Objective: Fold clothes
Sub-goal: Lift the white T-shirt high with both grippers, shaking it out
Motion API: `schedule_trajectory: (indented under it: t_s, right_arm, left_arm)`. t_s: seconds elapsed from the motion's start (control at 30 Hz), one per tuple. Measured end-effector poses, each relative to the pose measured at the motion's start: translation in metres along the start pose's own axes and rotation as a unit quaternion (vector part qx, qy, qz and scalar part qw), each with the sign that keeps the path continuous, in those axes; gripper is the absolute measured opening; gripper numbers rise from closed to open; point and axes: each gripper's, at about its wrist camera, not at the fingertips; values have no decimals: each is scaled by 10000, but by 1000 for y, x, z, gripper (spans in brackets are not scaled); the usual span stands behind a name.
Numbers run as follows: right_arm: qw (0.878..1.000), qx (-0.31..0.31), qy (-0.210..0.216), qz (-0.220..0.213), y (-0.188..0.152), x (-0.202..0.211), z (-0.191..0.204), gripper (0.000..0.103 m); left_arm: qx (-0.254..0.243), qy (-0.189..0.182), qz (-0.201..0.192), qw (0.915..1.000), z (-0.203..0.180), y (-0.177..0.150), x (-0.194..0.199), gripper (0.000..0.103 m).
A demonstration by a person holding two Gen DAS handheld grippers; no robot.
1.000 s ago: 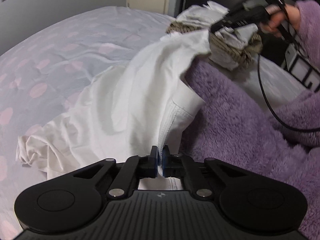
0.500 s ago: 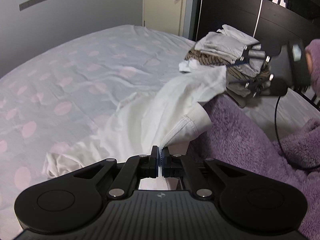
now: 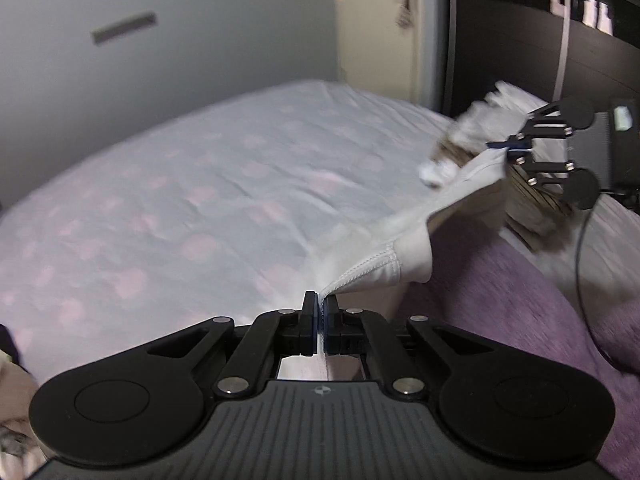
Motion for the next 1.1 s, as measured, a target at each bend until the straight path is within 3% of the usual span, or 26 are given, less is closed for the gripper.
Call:
schedule_trajectory:
  t_s: [0.1, 0.23, 0.4, 0.53, 0.67, 0.8, 0.83, 0.97, 1.1]
  right_arm:
    - [9968, -675, -309, -282, 38, -10, -46, 4]
    - [9819, -1534, -770, -801, 94, -22, -111, 3]
    - [9558, -2118, -1358, -1518, 162, -16, -184, 3]
    - [9363, -2354, -1784, -1901, 208, 12, -231, 3]
    - [9207, -2425, -2051, -2270, 243, 44, -260, 3]
    - [9231, -2417, -1838, -2362, 275, 50, -257, 3]
    - [9234, -2414, -1809, -2374, 283, 50, -253, 3]
    - [9159, -2565, -2038, -2320, 300, 74, -245, 3]
    - [9018, -2840, -2260, -2346, 305, 88, -253, 3]
  left_arm:
    - [14, 499, -413, 9979, 17, 29, 28, 1]
    - [-35, 1221, -1116, 9862, 37, 75, 89, 1]
    - [-188, 1887, -1937, 9626, 44, 135, 169, 1]
    - [-361, 2297, -2594, 9373, 39, 172, 221, 1]
    - [-249, 2521, -3283, 9100, 39, 181, 258, 1]
    - [29, 2514, -3838, 8886, 52, 173, 286, 1]
    - [42, 2477, -3903, 8867, 53, 171, 289, 1]
    - [-224, 2267, -3899, 8922, 47, 166, 286, 1]
    - [-409, 2230, -4223, 8776, 41, 152, 284, 1]
Point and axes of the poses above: each gripper's, at about its wrist camera, not at the fingertips, and x roughly against the way its jaws point, z to its left, y to its top, and after that the axes turned 8 degrees about -y, right-handed
